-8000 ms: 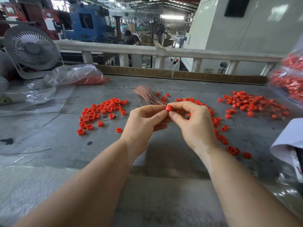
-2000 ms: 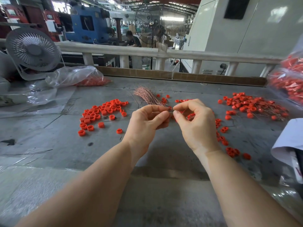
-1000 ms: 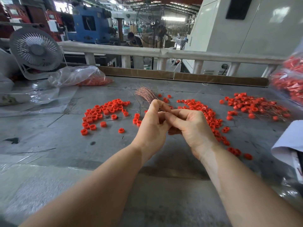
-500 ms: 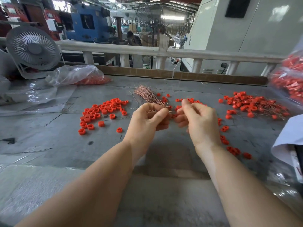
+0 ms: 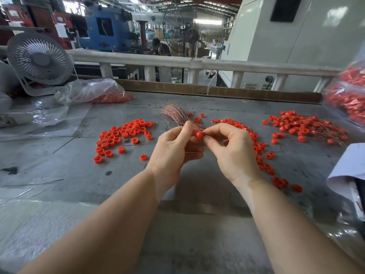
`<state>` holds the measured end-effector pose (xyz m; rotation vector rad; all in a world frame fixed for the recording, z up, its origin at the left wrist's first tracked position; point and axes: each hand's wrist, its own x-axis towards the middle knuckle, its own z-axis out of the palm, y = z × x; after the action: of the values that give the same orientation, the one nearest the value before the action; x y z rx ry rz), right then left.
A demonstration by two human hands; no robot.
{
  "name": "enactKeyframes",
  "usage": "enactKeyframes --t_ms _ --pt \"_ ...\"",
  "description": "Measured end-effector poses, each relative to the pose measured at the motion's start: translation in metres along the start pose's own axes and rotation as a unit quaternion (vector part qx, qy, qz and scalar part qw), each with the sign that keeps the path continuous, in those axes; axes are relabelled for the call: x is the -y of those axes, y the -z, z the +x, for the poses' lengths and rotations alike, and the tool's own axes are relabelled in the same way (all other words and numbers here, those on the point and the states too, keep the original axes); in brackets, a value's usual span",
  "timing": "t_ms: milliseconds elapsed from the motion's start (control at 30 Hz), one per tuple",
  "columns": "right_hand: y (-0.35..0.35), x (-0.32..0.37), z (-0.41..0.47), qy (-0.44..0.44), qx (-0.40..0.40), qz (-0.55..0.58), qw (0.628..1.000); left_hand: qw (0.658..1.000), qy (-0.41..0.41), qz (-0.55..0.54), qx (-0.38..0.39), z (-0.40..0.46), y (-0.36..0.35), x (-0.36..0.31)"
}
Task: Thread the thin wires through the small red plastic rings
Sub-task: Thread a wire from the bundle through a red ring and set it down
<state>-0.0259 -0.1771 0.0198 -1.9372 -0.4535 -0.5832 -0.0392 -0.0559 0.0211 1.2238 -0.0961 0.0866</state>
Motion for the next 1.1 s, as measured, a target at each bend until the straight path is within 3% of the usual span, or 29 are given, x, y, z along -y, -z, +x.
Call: enactKeyframes --t_ms 333,600,1100 --pt "0.0017 -0.0004 0.0009 0.006 -0.051 -0.004 0.999 1.0 0.02 -0.005 -0.001 -0.002 0.0019 -0.005" --pt "0.0027 -0.0004 0.0 0.015 -0.039 -0.013 0.999 0.996 -0.024 0.083 0.002 -0.0027 0.0033 -0.0001" --pt "0.0016 -0.0003 -0.0001 -0.002 -0.053 -0.025 0.998 0.992 -0.061 0.105 0.019 -0.0003 0.0037 0.0038"
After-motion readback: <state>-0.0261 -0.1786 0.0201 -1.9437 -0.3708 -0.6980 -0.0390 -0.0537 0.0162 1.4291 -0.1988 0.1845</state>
